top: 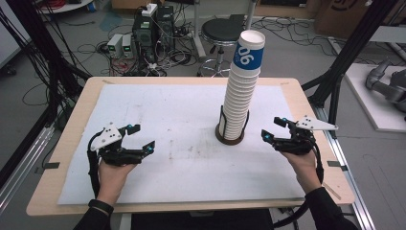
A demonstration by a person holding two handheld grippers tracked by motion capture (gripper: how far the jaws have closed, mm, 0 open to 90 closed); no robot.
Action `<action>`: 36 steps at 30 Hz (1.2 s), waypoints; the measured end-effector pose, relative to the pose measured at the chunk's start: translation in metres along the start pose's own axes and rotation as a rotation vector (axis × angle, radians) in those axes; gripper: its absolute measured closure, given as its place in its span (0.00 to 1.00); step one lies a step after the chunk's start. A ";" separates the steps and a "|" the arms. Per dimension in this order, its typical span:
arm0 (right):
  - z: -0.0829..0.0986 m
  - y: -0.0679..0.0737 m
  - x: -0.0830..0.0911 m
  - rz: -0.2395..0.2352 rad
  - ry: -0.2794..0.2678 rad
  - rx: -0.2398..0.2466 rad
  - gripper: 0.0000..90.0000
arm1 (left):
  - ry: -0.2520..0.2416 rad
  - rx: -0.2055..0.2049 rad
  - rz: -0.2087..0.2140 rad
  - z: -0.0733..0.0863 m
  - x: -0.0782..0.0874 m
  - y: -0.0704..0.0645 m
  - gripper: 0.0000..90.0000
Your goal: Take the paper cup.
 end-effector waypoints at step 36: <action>-0.088 0.008 -0.045 -0.090 -0.116 0.058 0.20 | 0.002 0.040 0.028 0.003 0.000 0.001 0.17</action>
Point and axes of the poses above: each handheld gripper's, and its own axes: x roughly backward along the jaws, z roughly out of its underside, y roughly to its left, the point moved 5 cm from there along -x, roughly forward along the jaws, and after that the axes turned 12 degrees about -y, right-handed, at the moved point
